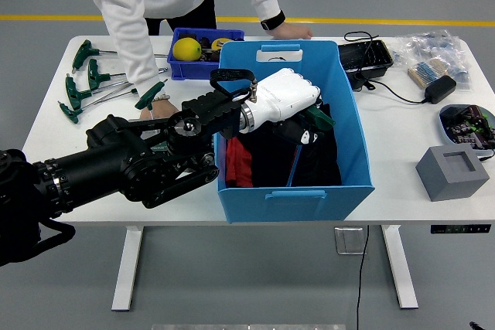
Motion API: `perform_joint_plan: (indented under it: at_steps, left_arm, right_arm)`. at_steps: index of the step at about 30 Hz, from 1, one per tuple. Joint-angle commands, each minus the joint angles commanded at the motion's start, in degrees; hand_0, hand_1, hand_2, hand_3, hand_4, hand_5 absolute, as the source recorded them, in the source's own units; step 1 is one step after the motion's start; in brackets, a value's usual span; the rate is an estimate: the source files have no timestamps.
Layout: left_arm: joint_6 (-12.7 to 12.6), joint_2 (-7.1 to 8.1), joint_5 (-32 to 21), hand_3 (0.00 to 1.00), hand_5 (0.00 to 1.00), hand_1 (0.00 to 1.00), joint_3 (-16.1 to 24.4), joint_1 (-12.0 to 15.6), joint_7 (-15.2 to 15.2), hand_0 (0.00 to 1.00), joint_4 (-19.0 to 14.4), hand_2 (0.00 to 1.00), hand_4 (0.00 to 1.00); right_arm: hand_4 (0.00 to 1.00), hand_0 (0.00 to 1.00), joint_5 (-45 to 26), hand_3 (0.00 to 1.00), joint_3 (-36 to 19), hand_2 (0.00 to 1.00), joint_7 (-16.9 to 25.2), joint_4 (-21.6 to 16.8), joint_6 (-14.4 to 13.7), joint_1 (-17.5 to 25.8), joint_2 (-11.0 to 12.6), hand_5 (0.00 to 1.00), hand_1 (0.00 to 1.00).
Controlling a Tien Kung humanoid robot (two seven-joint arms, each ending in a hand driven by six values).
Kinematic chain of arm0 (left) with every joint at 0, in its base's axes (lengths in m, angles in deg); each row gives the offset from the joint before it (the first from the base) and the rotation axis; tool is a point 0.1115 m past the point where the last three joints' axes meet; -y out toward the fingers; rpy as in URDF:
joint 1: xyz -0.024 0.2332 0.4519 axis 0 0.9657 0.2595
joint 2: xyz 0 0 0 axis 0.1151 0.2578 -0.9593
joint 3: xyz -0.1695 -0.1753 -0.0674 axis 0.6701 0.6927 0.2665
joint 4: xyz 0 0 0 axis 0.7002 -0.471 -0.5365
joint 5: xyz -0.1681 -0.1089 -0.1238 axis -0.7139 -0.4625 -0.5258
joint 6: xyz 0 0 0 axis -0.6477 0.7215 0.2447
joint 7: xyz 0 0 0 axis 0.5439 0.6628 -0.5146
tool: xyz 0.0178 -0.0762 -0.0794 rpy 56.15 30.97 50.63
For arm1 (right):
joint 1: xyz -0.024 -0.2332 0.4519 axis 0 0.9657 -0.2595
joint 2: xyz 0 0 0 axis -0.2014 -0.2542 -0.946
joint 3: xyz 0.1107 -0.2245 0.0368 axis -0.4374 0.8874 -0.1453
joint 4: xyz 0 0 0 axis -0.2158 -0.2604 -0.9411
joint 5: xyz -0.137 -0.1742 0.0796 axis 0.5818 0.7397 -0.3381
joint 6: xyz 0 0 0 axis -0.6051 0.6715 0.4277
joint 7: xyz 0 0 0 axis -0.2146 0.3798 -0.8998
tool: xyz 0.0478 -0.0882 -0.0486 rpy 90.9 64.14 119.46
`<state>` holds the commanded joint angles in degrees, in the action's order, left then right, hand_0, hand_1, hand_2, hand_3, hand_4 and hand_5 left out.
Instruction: Lift tool from toolbox,place it in box,lift tool from toolbox,place it in box
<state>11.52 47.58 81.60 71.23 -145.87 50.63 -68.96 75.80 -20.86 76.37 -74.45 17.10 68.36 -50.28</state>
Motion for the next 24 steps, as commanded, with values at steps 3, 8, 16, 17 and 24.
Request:
perform_joint_plan:
  at_steps: [3, 8, 16, 17, 24]
  left_arm:
    - [-0.24, 0.00, -0.02, 0.678, 0.677, 0.532, 0.17, 0.13, -0.29, 0.490, 1.01, 0.595, 0.929]
    - [-2.05, 0.00, 0.31, 0.713, 0.676, 0.584, 1.45, -0.05, -1.20, 0.566, 2.35, 0.653, 0.940]
    - [-5.76, 0.00, 0.31, 0.724, 0.662, 0.618, 4.64, -0.67, -3.78, 0.604, 2.07, 0.689, 0.945]
    - [-6.19, 0.00, 0.35, 0.724, 0.662, 0.618, 5.18, -0.77, -4.10, 0.604, 1.88, 0.689, 0.945]
    - [-8.54, 0.00, 2.40, 0.729, 0.653, 0.641, 10.07, -0.78, -4.50, 0.644, -1.04, 0.710, 0.951]
  right_arm:
    - [0.778, 0.689, 1.45, 0.572, -0.48, 0.722, -0.41, -0.28, 0.09, -0.21, 0.24, 0.701, 0.670]
    - [0.778, 0.690, 2.51, 0.573, -1.02, 0.723, -0.70, -0.40, 0.07, -0.26, 0.31, 0.700, 0.671]
    - [0.779, 0.690, 3.91, 0.574, -1.48, 0.722, -1.01, -0.60, 0.17, -0.35, 0.56, 0.701, 0.670]
    - [0.779, 0.690, 4.09, 0.574, -1.54, 0.722, -1.04, -0.62, 0.19, -0.39, 0.60, 0.701, 0.670]
    - [0.779, 0.688, 3.92, 0.572, -1.44, 0.723, -0.89, -0.63, 0.16, -0.41, 0.81, 0.701, 0.669]
